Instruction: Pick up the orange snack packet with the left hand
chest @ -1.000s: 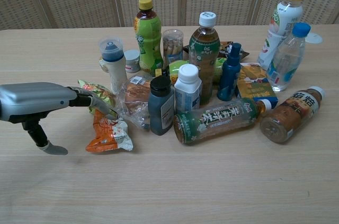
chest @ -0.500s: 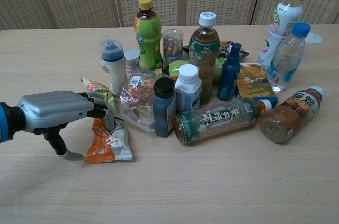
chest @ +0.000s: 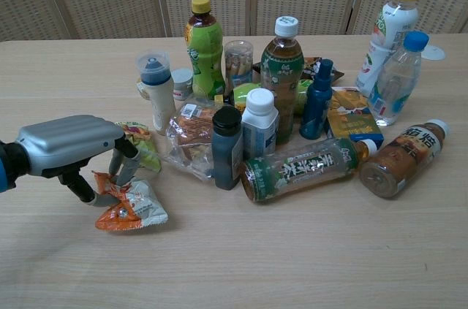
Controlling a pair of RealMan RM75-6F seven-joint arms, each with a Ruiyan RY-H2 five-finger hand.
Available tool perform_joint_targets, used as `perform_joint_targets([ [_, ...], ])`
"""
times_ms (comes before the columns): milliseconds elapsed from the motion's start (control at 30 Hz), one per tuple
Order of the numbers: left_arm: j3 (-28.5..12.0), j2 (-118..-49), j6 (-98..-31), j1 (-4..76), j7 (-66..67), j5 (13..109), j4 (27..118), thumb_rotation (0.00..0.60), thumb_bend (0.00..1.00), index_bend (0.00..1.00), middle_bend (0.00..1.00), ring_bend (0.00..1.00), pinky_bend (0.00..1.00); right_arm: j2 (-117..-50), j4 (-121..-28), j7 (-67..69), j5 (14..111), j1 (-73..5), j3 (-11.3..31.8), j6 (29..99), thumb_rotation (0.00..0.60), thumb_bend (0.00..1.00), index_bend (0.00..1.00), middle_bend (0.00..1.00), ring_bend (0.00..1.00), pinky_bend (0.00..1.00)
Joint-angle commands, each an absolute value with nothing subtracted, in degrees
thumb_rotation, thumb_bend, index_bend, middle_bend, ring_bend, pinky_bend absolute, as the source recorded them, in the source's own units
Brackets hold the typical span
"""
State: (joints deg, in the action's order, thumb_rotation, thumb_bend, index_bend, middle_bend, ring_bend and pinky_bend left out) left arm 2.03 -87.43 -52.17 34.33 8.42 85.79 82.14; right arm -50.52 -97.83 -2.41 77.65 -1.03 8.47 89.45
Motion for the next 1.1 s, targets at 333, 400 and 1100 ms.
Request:
perform_joint_targets([
  [333, -0.97, -76.18, -58.90, 33.28, 1.51, 86.62, 90.11, 0.600, 0.36, 0.66, 0.58, 0.54, 0.25, -50.85, -98.01, -2.86, 78.28, -1.79, 8.64, 88.63, 0.515, 0.02, 0.00, 0.00, 0.00, 0.00],
  [400, -1.76, -74.13, -60.27, 33.13, 0.82, 86.85, 91.36, 0.600, 0.36, 0.66, 0.58, 0.54, 0.25, -50.96, -98.04, -3.02, 78.36, -1.92, 8.62, 88.46, 0.515, 0.02, 0.00, 0.00, 0.00, 0.00],
  [1100, -14.70, -53.81, -71.52, 32.73, -5.95, 83.33, 105.07, 0.600, 0.35, 0.65, 0.58, 0.54, 0.25, -52.66, -97.41, -3.26, 78.30, -2.99, 8.79, 87.15, 0.515, 0.02, 0.00, 0.00, 0.00, 0.00],
])
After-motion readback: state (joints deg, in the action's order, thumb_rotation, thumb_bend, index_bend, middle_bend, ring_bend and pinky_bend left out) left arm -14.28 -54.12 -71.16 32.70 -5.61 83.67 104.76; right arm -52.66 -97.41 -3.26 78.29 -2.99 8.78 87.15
